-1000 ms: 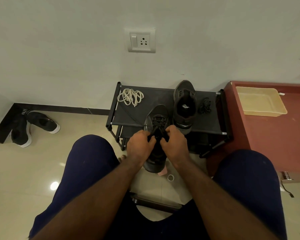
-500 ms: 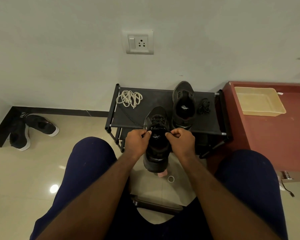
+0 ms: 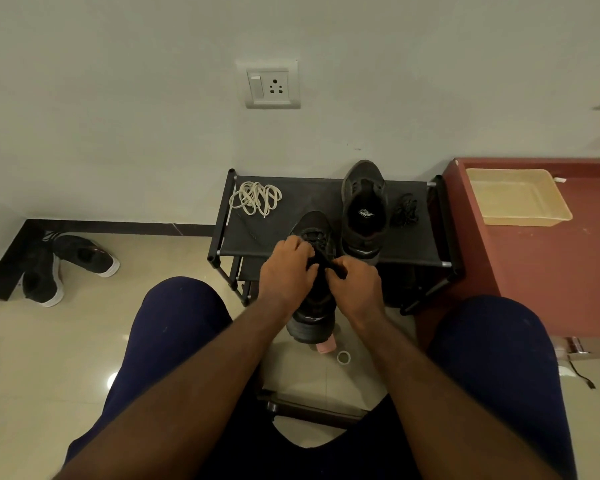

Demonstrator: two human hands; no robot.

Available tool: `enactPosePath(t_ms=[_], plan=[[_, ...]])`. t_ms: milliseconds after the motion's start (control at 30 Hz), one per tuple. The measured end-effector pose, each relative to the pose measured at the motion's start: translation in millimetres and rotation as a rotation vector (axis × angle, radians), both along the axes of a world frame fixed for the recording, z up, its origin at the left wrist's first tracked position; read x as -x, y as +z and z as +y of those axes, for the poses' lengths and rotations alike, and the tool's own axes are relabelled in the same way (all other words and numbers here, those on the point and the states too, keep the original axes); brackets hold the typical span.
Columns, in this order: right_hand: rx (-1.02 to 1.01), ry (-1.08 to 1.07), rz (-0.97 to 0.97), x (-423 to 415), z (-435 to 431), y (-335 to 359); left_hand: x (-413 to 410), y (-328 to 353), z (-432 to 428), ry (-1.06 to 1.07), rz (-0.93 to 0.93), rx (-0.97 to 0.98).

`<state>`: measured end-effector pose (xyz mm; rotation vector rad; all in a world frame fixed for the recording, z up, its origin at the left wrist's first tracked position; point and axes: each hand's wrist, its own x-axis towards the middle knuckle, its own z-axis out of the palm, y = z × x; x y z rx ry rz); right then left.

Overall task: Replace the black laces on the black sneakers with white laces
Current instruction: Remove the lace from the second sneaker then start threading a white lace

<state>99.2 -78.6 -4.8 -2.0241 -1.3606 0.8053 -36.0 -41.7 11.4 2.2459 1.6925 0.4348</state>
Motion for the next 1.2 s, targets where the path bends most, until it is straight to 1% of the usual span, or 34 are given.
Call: enactPosePath(t_ms=[67,133,233,300,400,533,600,667,800,867,967,1100,1167,1200], plan=[[-0.011,-0.001,-0.005,-1.1,0.3,-1.1,-4.6,0.3,4.2,-0.035,0.097,-0.012],[-0.007,-0.004,-0.007,-1.4,0.5,-0.4,-8.5,-1.5,6.9,-0.044,0.156,-0.021],[-0.009,0.006,-0.019,-2.2,1.3,-1.0,-13.3,-1.5,10.0,-0.034,0.17,-0.043],[-0.018,0.011,-0.019,-2.7,1.5,-1.1,-14.7,-1.4,11.4,-0.018,0.144,-0.027],[-0.012,0.001,0.003,-1.5,0.6,0.3,-14.2,-2.0,11.0,0.04,0.003,0.025],[-0.017,-0.052,-0.003,-0.5,1.0,1.3,-9.3,-2.3,11.7,0.259,-0.319,0.151],[-0.016,-0.065,0.011,-0.8,0.8,0.5,-6.7,-2.0,9.9,0.267,-0.361,0.175],[-0.005,-0.071,0.026,-1.5,-0.2,0.6,-4.7,-1.4,7.4,0.183,-0.322,0.158],[-0.007,-0.03,0.04,-0.2,0.2,-0.3,-5.9,0.0,6.5,-0.072,-0.027,0.083],[-0.006,-0.024,0.042,1.0,0.1,-0.3,-9.0,1.4,7.5,-0.09,0.046,0.041],[-0.009,-0.017,0.025,0.5,-1.4,0.9,-13.0,1.3,9.6,-0.063,0.083,-0.002],[-0.01,-0.027,0.036,0.0,-1.2,0.1,-12.6,0.8,12.0,-0.085,0.097,-0.021],[-0.017,-0.027,0.028,0.6,-0.2,-0.3,-10.4,-1.2,13.9,-0.069,0.05,-0.013],[-0.013,-0.025,0.018,1.0,0.4,0.2,-8.7,-2.7,14.6,-0.036,-0.017,-0.002]])
